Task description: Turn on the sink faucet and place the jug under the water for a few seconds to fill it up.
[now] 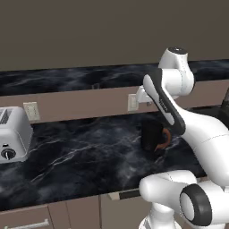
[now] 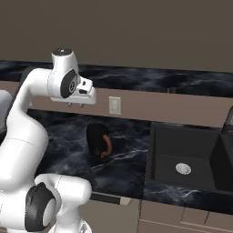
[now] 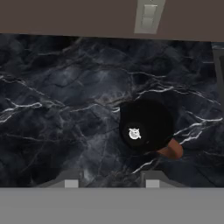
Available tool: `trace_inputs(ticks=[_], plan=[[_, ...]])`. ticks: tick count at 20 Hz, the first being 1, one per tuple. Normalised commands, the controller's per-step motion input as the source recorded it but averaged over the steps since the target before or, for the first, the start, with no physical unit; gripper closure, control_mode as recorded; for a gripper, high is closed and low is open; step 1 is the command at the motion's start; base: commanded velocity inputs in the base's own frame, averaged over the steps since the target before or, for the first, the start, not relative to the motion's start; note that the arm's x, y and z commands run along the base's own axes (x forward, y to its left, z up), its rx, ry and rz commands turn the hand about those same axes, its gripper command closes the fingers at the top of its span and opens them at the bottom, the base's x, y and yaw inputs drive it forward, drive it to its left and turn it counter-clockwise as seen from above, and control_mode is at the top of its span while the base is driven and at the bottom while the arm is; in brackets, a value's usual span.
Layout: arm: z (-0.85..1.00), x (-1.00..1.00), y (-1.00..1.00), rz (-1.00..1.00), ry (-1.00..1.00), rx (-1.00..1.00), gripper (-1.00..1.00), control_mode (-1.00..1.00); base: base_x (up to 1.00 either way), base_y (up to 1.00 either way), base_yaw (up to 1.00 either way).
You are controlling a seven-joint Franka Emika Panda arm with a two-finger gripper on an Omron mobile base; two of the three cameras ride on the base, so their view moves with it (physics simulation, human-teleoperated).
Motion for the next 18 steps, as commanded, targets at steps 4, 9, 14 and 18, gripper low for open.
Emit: trace_inputs(ticks=[4,9,14,18], plan=[[0.00,0.00,0.00,0.00,0.00,0.00,-1.00,1.00,0.00,-0.04,-0.01],[0.00,0.00,0.00,0.00,0.00,0.00,-1.00,1.00,-0.15,-0.68,-0.07],[0.00,0.00,0.00,0.00,0.00,0.00,-1.00,1.00,-0.29,-0.99,-0.02],[0.00,0.00,0.00,0.00,0.00,0.00,-1.00,1.00,-0.26,-1.00,0.00]])
